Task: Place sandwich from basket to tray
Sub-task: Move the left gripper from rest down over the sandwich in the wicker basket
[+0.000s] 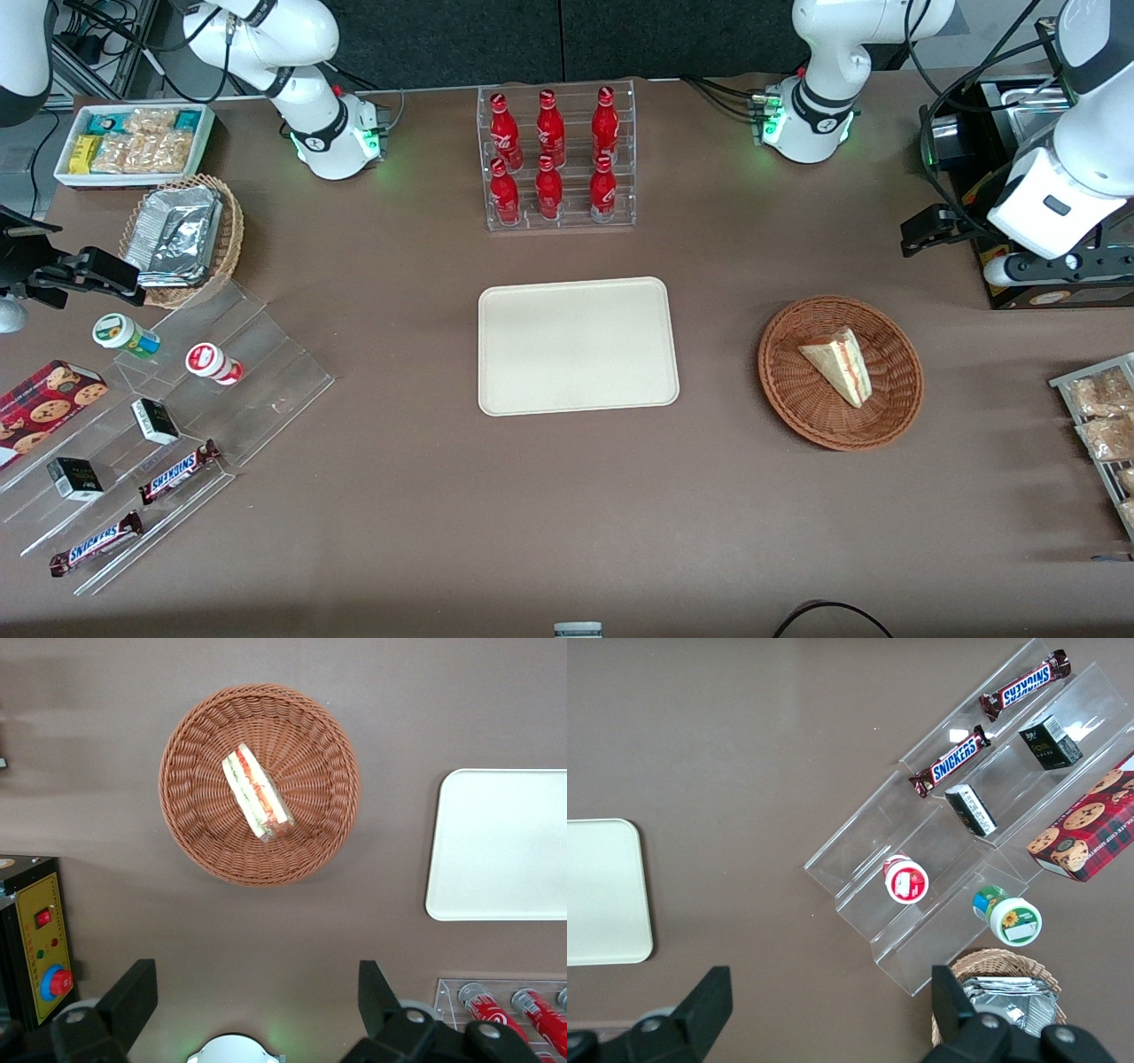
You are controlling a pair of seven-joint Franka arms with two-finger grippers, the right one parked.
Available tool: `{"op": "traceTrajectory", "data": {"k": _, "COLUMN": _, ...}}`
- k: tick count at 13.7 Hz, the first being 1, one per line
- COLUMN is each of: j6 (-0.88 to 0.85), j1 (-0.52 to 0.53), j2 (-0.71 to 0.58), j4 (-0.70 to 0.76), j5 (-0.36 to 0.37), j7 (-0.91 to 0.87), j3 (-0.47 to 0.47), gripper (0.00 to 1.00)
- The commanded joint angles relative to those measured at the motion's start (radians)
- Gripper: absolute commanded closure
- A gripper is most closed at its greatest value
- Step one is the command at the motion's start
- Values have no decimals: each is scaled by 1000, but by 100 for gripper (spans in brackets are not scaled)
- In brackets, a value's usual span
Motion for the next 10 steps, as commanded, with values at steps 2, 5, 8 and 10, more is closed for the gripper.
{"op": "traceTrajectory", "data": {"k": 2, "j6": -44, "j1": 3, "j2": -13, "j4": 18, "j5": 9, "j7": 17, "j3": 4, "gripper": 0}}
{"op": "traceTrajectory", "data": {"k": 5, "j6": -33, "j1": 5, "j2": -21, "j4": -54, "j5": 68, "j7": -18, "j3": 1, "gripper": 0}}
{"op": "traceTrajectory", "data": {"k": 8, "j6": 48, "j1": 5, "j2": -32, "j4": -168, "j5": 70, "j7": -20, "j3": 1, "gripper": 0}}
{"op": "traceTrajectory", "data": {"k": 10, "j6": 129, "j1": 5, "j2": -35, "j4": -257, "j5": 68, "j7": -24, "j3": 1, "gripper": 0}}
